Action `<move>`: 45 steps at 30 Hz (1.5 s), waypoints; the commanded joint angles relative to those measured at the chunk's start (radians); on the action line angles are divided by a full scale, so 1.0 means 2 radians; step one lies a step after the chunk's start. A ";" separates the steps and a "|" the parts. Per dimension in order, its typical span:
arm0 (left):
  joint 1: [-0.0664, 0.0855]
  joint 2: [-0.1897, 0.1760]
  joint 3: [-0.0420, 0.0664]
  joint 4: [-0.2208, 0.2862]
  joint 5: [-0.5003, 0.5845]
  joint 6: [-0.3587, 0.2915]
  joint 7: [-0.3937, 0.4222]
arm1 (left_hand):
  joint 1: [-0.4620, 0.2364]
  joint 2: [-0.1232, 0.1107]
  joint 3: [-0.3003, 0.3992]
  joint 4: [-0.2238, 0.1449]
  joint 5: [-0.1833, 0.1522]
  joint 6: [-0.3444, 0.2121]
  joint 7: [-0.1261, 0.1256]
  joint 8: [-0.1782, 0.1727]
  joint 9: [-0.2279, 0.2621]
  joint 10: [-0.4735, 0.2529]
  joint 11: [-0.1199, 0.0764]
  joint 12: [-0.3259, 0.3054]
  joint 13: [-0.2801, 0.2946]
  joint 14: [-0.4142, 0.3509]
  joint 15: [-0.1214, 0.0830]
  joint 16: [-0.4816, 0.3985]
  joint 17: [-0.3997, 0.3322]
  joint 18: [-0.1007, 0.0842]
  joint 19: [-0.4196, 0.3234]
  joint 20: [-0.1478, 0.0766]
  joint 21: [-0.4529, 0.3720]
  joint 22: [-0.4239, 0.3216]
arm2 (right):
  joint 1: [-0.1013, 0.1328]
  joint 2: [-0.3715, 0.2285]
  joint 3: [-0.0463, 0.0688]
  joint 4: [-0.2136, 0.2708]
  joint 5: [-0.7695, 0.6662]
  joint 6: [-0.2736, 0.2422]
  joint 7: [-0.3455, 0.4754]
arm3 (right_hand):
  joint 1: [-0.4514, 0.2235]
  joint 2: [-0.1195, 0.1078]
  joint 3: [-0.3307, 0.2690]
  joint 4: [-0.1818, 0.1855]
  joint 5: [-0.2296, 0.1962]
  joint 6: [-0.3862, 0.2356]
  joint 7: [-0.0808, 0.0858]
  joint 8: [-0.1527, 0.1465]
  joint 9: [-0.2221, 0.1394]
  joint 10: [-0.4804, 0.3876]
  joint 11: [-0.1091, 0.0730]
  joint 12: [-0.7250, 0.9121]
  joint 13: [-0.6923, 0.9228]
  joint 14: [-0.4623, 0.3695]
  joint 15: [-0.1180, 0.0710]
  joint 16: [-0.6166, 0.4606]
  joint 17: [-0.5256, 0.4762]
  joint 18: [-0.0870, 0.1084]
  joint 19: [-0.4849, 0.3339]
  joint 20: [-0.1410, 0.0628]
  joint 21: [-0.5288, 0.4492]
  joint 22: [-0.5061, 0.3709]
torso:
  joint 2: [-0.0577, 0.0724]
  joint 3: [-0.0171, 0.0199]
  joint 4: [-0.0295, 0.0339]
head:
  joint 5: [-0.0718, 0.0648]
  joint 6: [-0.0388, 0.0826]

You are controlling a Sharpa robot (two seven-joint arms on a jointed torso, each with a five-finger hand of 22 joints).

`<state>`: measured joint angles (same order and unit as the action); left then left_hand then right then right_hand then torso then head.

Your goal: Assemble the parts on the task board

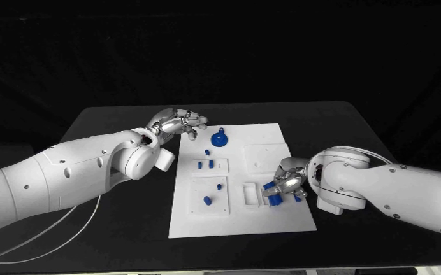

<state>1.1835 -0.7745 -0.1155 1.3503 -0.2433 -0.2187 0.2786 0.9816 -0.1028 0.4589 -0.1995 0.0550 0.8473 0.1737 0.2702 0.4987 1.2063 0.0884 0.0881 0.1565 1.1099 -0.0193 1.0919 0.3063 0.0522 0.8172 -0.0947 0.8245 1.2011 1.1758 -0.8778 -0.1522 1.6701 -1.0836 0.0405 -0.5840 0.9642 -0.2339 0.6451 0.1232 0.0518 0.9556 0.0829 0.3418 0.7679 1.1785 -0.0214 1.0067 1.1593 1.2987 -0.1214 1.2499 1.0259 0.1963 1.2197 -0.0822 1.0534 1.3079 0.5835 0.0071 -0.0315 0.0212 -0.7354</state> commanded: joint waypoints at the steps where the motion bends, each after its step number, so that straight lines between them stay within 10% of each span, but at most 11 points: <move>1: 0.000 0.001 0.000 0.001 0.004 0.006 0.003 | 0.000 0.004 -0.002 -0.001 0.001 -0.003 0.000 0.003 -0.001 -0.002 0.003 0.001 -0.001 0.001 0.001 -0.003 0.001 0.004 0.001 -0.011 -0.002 0.001 | -0.006 -0.002 -0.004 0.001 0.002 0.004 0.002 | 0.016 0.016 0.009 -0.011 -0.001 0.010 0.003 0.001 -0.086 -0.005 0.000 0.002 0.001 -0.001 -0.003 -0.001 0.001 0.033 -0.004 -0.001 0.003 0.009 | 0.000 0.0004 -0.0003 | 0.000 0.001; 15: 0.000 0.001 0.000 -0.001 0.004 0.008 0.002 | 0.000 0.005 -0.002 -0.001 0.001 -0.003 0.000 0.003 -0.001 -0.002 0.003 0.001 -0.001 0.001 0.001 -0.003 0.001 0.004 0.001 -0.011 -0.002 0.001 | 0.018 -0.014 -0.004 0.014 0.038 -0.006 0.008 | -0.014 0.037 0.032 -0.049 -0.001 0.032 0.000 -0.006 -0.091 0.007 -0.004 -0.001 -0.002 0.002 -0.006 -0.003 0.004 0.033 -0.007 0.010 0.014 0.009 | 0.001 0.0000 -0.0002 | 0.000 0.001; 45: 0.000 0.000 0.000 0.000 0.004 0.012 -0.001 | 0.001 0.006 -0.003 -0.001 0.001 -0.002 0.000 0.003 -0.001 -0.003 0.003 0.001 -0.001 0.001 0.001 -0.003 0.001 0.004 0.001 -0.010 -0.003 0.001 | 0.031 0.034 -0.004 -0.006 0.116 0.034 -0.005 | -0.057 0.027 0.028 -0.054 -0.001 0.039 -0.001 -0.014 -0.096 0.009 -0.004 -0.004 -0.002 0.003 -0.006 -0.004 0.005 0.033 -0.008 0.011 0.018 0.008 | 0.002 -0.0001 0.0004 | 0.003 0.000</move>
<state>1.1835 -0.7745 -0.1155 1.3478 -0.2427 -0.2097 0.2729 0.9817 -0.1028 0.4579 -0.2006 0.0550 0.8474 0.1739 0.2701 0.4980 1.2036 0.0909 0.0880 0.1561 1.1099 -0.0193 1.0919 0.3068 0.0529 0.8167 -0.0942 0.8246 1.2017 1.2369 -0.8128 -0.1607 1.6599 -0.8482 0.0766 -0.5913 0.8579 -0.1787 0.7041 0.0177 0.0546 0.9720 0.0664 0.3184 0.5769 1.1959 -0.0271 1.0027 1.1558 1.3045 -0.1298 1.2461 1.0347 0.1925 1.2073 -0.0659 1.0840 1.3078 0.5863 0.0063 -0.0310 0.0265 -0.7362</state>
